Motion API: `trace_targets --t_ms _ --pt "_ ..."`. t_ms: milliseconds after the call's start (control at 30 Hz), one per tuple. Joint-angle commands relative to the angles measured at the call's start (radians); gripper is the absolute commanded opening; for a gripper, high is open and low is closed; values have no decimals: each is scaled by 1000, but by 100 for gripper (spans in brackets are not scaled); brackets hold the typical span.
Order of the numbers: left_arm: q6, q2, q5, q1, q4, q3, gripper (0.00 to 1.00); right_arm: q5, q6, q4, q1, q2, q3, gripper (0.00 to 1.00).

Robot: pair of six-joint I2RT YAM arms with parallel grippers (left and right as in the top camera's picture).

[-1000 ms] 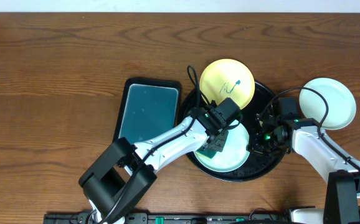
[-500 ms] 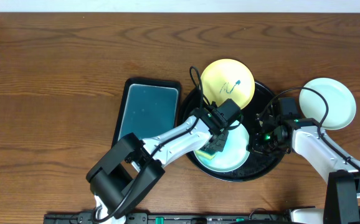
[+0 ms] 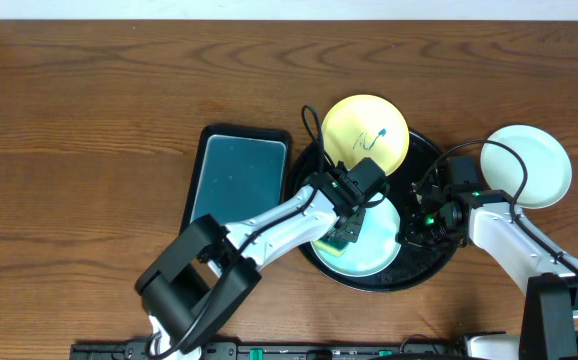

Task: Clean dirty plates on tray and stack at the side
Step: 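Rub the sponge in circles over the plate center with the left gripper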

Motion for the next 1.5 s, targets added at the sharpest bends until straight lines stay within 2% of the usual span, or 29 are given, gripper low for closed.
trace_targets --t_ms 0,300,333,367,433,600,700,1167,1367,1467 --pt "-9 -68 -4 1 -3 -11 8 26 -1 -9 0 5 -6 1" --pt "-10 -108 -4 1 -22 -13 8 26 -1 -10 0 5 -6 1" --pt "-9 -108 -4 1 -24 -14 15 26 -1 -9 0 5 -6 1" --pt "-9 -108 -5 1 -26 -14 26 26 -1 -9 0 5 -6 1" --pt "-10 -108 -4 1 -26 -18 37 26 -1 -9 0 5 -6 1" --pt "-10 -107 -5 1 -24 -32 40 26 -1 -9 0 5 -6 1" --pt "-10 -103 -5 1 -18 -38 46 26 -1 -9 0 5 -6 1" --pt "-10 -2 -5 1 -4 -38 47 26 -1 -13 0 5 -6 1" --pt "-10 3 -4 0 10 -38 36 26 -1 -17 0 5 -6 1" --pt "-9 3 6 0 8 -38 36 26 -1 -16 0 5 -6 1"
